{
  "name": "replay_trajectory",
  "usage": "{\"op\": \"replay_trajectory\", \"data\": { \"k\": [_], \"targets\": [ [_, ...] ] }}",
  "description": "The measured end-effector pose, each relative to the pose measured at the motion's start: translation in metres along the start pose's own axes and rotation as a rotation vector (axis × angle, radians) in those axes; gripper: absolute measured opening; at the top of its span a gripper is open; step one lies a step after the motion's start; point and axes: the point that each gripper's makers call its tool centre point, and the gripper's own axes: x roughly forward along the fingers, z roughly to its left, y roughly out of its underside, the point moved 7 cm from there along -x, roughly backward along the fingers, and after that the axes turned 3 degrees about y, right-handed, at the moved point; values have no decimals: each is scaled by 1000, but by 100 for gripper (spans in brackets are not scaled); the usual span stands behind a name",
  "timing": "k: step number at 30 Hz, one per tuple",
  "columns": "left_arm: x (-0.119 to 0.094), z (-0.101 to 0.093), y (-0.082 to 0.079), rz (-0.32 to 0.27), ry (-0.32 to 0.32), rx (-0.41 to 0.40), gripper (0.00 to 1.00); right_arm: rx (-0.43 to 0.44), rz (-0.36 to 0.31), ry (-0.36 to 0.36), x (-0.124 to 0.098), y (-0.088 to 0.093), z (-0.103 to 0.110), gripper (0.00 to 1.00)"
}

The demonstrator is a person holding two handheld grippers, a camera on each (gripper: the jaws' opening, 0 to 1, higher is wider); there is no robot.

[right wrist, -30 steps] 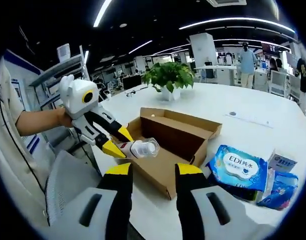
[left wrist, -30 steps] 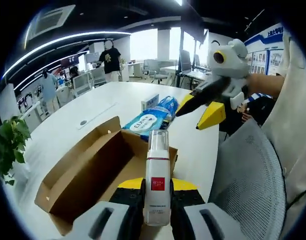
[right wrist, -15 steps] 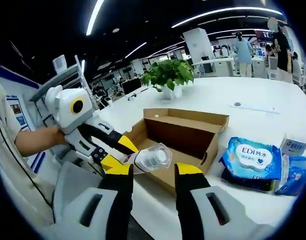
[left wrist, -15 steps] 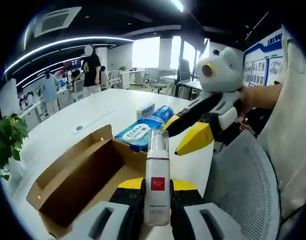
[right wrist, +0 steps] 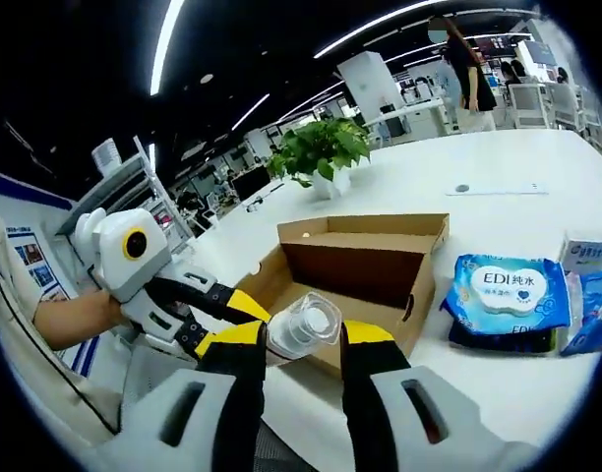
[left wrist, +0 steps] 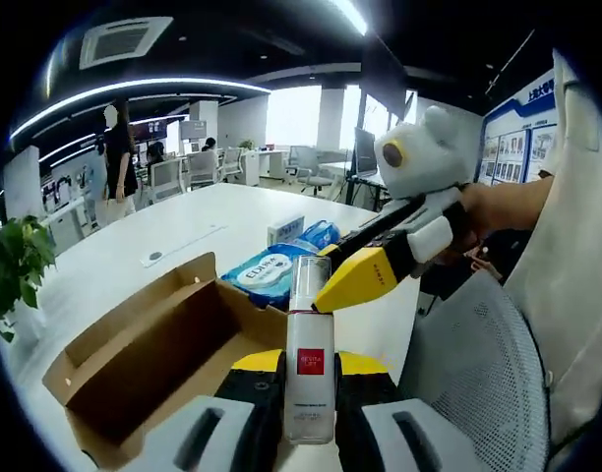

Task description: Operate the shoe box by opening the lid, removing the specified soft item, and placing it in the target area until the item is outside and the box remains undamaged.

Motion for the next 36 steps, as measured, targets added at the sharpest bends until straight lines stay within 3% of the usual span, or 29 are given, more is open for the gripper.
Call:
{"op": "replay_trajectory", "data": {
  "k": [13, 20, 26, 36],
  "targets": [
    [5, -3, 7, 35, -16, 37, 18, 135, 4, 31, 4, 0, 0, 21],
    [7, -4, 10, 50, -28, 54, 18, 144, 30, 42, 4, 1, 3, 19],
    [8, -6, 14, 52, -18, 45, 18, 84, 84, 27, 3, -1, 8, 18],
    [12, -9, 11, 2, 16, 30, 20, -140, 136, -44, -3, -12, 18, 16]
  ]
}}
